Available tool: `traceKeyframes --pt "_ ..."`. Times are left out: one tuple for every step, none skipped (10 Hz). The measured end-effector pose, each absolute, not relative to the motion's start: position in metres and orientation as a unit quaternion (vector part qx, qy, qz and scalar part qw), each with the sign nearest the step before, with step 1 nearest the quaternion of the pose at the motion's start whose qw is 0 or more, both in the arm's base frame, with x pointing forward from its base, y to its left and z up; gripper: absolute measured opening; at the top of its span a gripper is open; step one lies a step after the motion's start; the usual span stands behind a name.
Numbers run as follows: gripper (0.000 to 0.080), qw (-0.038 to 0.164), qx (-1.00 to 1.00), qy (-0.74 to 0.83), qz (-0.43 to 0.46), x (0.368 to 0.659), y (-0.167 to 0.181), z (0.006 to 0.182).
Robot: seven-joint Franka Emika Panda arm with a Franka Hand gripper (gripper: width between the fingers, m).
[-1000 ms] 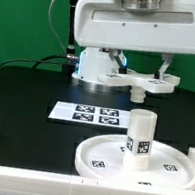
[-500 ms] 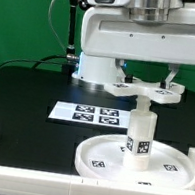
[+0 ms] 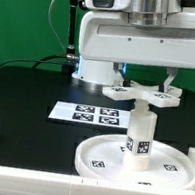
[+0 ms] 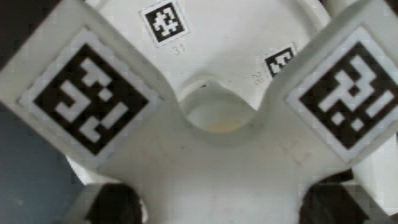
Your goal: Assemble round table
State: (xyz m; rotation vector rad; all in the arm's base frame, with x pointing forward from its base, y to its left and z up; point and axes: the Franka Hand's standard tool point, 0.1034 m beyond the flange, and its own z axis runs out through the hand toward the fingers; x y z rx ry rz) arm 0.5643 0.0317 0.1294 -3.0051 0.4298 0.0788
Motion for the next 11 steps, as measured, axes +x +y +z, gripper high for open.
traceKeyframes --pt "0.044 0.052 -0.988 0.14 0.024 0.5651 0.0325 0.1294" --pt "0.044 0.052 -0.989 0.139 0.024 0.5652 0.0318 0.1294" --pt "0.044 0.052 -0.988 0.143 0.024 0.5648 0.0324 0.1297" --pt "0.044 0.052 -0.988 0.145 0.025 0.5637 0.0326 0.1294" --pt "0.044 0.052 -0.988 0.145 0.025 0.5628 0.0322 0.1294" --pt "0.0441 0.052 -0.988 0.145 0.026 0.5617 0.0325 0.1292" --pt "0.0442 0.052 -0.988 0.145 0.025 0.5616 0.0326 0.1291" --pt "0.0442 0.052 -0.988 0.145 0.023 0.5622 0.0329 0.1291" --pt "0.0442 0.052 -0.988 0.145 0.022 0.5628 0.0342 0.1293" --pt "0.0442 0.052 -0.988 0.146 0.023 0.5624 0.036 0.1285" --pt "0.0442 0.052 -0.988 0.145 0.024 0.5612 0.0354 0.1277"
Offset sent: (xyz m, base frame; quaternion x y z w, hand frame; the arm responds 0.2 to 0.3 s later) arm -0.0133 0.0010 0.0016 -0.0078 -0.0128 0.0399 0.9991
